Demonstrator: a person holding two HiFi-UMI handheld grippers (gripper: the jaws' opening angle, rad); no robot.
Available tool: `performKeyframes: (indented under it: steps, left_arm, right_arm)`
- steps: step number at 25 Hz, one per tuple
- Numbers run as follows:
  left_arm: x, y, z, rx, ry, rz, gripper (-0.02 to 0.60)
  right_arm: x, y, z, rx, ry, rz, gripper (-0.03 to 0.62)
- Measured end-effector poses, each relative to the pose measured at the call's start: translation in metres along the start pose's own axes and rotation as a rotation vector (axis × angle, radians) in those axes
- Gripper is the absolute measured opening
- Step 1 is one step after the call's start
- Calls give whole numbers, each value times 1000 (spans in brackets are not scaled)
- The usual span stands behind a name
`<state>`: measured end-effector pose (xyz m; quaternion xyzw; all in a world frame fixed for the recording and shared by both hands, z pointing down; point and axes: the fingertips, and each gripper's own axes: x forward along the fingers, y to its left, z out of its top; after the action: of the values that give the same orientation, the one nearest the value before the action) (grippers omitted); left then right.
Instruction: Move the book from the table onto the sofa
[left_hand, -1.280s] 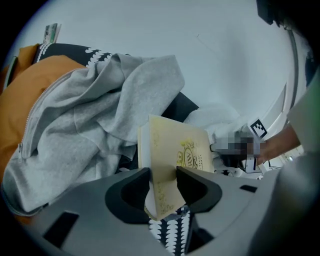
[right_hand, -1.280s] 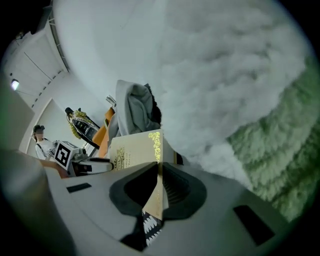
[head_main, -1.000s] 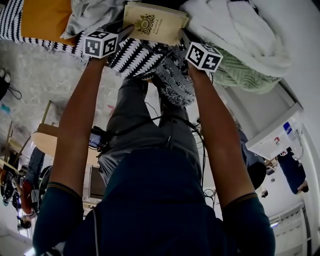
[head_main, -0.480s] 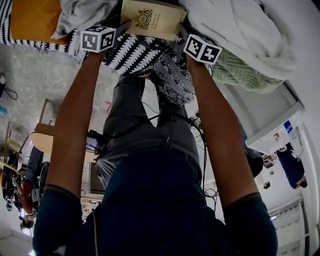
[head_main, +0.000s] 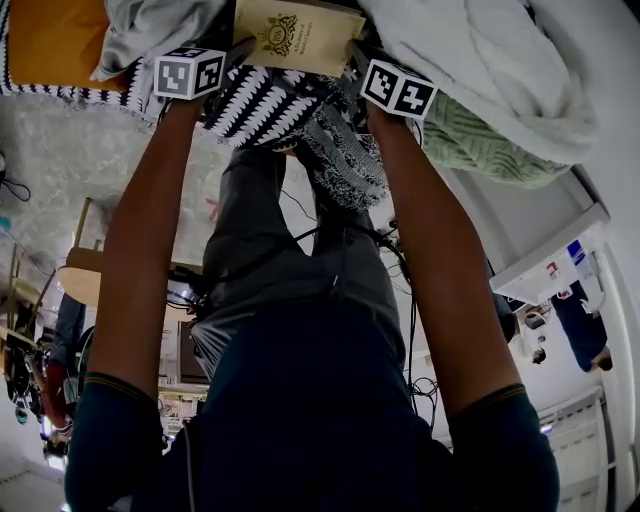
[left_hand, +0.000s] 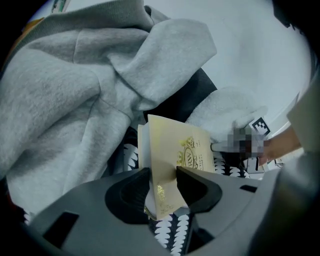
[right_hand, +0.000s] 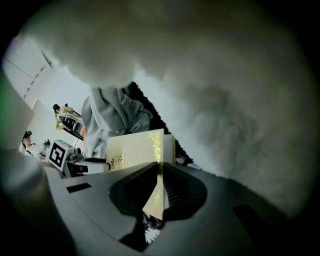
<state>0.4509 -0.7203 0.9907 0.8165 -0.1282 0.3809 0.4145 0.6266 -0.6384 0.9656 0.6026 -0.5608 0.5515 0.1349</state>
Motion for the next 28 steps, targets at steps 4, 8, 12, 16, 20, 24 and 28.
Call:
performKeyframes:
  steps: [4, 8, 12, 16, 20, 24, 28]
  left_arm:
    - [1, 3, -5, -20, 16, 7, 172]
    - [6, 7, -11, -26, 53, 20, 173]
    - [12, 6, -18, -40, 99, 20, 204]
    - [15, 3, -17, -41, 100, 10, 255]
    - [17, -2, -21, -41, 117, -11, 272]
    - [18, -6, -30, -43, 147, -38, 273]
    - [16, -9, -31, -68, 141, -54, 278]
  right_arm:
    - [3, 1, 0, 0, 10, -2, 31]
    - [7, 0, -4, 6, 31, -13, 31]
    - [13, 1, -9, 25, 59, -21, 31]
    - [15, 0, -10, 57, 65, -37, 31]
    - [17, -5, -15, 87, 88, -65, 34]
    - [18, -12, -26, 109, 145, -102, 41]
    - [17, -13, -34, 114, 187, -115, 46]
